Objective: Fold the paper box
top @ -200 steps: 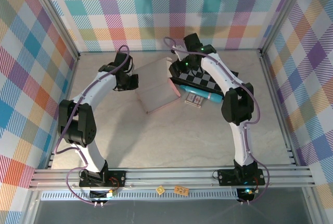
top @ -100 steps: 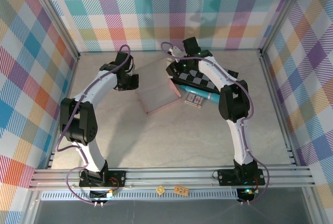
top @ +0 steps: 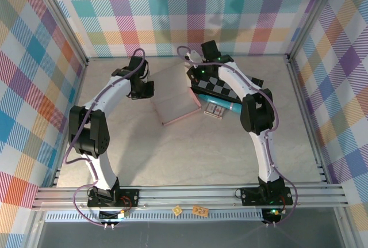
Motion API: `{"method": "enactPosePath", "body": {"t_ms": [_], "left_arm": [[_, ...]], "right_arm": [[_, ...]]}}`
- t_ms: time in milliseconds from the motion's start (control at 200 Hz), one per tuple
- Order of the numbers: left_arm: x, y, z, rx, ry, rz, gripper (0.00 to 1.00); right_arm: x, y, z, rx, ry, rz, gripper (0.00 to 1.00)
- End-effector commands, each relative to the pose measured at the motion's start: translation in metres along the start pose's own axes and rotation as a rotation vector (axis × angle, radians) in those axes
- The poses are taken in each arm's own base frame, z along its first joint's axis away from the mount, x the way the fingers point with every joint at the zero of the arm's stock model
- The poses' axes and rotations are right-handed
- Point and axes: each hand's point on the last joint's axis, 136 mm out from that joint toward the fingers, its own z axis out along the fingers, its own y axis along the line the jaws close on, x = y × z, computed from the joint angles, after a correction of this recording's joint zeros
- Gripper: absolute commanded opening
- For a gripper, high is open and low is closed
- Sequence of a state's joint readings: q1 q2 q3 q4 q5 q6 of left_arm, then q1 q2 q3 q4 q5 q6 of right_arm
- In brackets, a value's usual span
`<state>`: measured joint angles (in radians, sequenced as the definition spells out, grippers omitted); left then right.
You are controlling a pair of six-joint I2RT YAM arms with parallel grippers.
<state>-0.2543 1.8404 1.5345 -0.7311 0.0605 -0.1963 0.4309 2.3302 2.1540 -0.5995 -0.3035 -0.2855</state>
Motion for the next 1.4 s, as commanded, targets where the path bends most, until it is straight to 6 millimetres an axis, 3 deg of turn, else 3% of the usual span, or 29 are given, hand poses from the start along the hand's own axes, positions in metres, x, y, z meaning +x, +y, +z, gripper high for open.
{"method": "enactPosePath", "body": {"t_ms": [0,155,350,670,820,1035,1395], "left_arm": [[-0.016,-0.008,-0.002,0.010,-0.034,-0.020,0.00],[-0.028,-0.007,0.000,0.007,-0.064,-0.079,0.00],[-0.039,-0.013,0.003,0.050,-0.107,-0.132,0.00],[-0.043,-0.017,0.001,0.104,-0.197,-0.128,0.00],[-0.038,-0.013,0.002,0.112,-0.260,-0.102,0.00],[-0.038,-0.011,-0.014,0.148,-0.408,-0.084,0.00],[-0.016,-0.011,-0.019,0.154,-0.489,-0.034,0.00]], "right_arm": [[-0.017,0.007,-0.011,0.026,-0.047,0.025,0.00],[-0.013,0.014,-0.005,0.097,-0.081,0.063,0.00],[-0.027,0.021,-0.008,0.204,-0.213,0.141,0.00],[-0.036,0.038,-0.010,0.237,-0.289,0.181,0.00],[-0.023,0.042,-0.010,0.255,-0.314,0.172,0.00],[-0.009,0.052,-0.015,0.243,-0.335,0.145,0.00],[0.005,0.073,-0.006,0.259,-0.386,0.081,0.00]]}}
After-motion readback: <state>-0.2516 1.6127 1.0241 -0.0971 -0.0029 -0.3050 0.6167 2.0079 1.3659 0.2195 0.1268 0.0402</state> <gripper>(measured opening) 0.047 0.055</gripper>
